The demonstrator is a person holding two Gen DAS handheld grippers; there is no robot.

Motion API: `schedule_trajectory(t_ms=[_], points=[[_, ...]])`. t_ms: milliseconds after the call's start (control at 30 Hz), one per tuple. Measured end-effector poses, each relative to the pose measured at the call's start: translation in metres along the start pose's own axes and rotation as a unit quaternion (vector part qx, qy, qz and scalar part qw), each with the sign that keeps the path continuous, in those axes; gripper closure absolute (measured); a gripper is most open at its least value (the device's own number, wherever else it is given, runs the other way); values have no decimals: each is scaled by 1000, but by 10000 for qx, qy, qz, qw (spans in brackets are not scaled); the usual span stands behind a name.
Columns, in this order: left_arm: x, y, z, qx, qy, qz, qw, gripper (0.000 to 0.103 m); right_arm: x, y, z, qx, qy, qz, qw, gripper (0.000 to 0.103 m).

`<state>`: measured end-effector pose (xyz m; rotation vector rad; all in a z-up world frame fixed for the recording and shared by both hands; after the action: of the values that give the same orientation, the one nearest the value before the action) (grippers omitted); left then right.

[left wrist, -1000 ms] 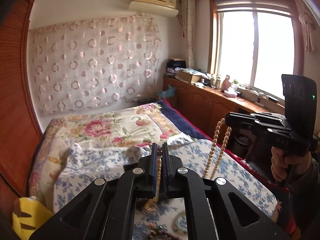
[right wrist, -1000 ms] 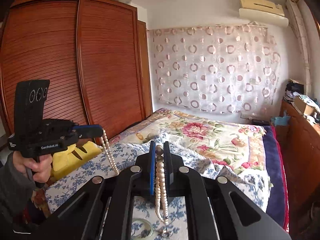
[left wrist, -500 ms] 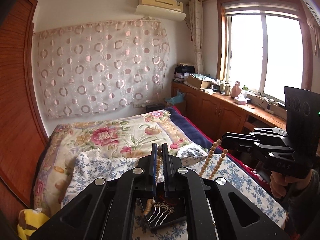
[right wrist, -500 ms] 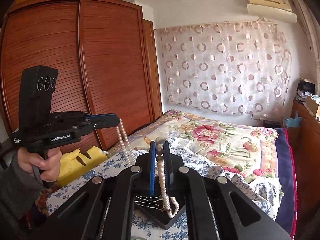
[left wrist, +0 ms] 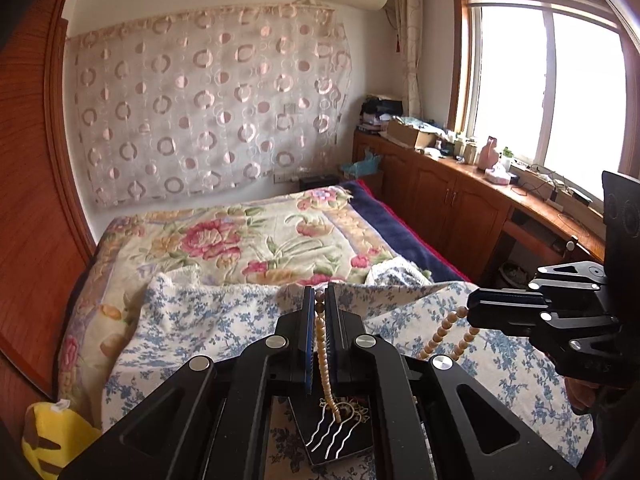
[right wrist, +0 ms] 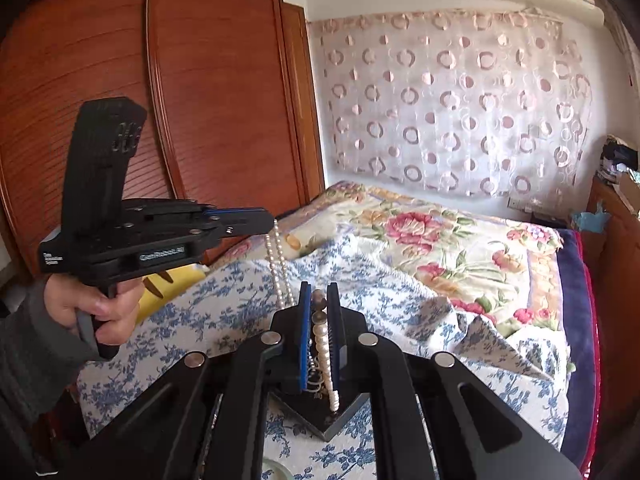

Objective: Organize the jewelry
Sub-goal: 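Lower the pearl necklace into the black box and open the left tool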

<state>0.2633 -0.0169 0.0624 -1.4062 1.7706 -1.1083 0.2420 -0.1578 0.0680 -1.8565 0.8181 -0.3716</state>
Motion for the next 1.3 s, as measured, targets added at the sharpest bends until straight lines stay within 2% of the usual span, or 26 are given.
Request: schedule_trajectory(t_ms=[267, 400, 600, 733, 967, 1033, 1133, 1300], points=[[-4, 11, 27, -182, 64, -140, 9997, 99, 1, 33, 22, -442, 5, 11, 9990, 94], [-6, 3, 29, -81, 78, -135, 9998, 99, 3, 50, 32, -622, 24, 63, 9980, 94], [-1, -18, 25, 119, 54, -9, 9999, 99, 2, 57, 38, -706, -25, 78, 9975, 94], [0, -21, 26, 148, -27, 49, 9999, 99, -1, 60, 40, -756, -53, 60, 9971, 94], [-3, 2, 36, -158, -95, 55, 9998, 99, -1, 62, 41, -781, -14, 64, 9969, 93], [-4, 8, 36, -227, -82, 34, 9997, 97, -1, 61, 40, -770, 25, 57, 9970, 88], [-5, 18, 29, -247, -115, 34, 9996, 92, -2, 61, 36, -748, 112, -9, 9971, 86], [-6, 44, 15, -372, -158, 57, 9992, 91, -6, 70, 25, -725, 211, 16, 9971, 86]])
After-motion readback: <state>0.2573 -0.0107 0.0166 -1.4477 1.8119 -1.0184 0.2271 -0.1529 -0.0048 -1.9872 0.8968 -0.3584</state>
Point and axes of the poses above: each gripper's, at about its wrist camera, not at the fingertips, and z roughly the way its jaws point, x to its right, y to its underside, the point moved 5 cm from there along z, roughly the way its jaws point, and after that the axes turned 5 degrees about x, right-handed, at the moved point
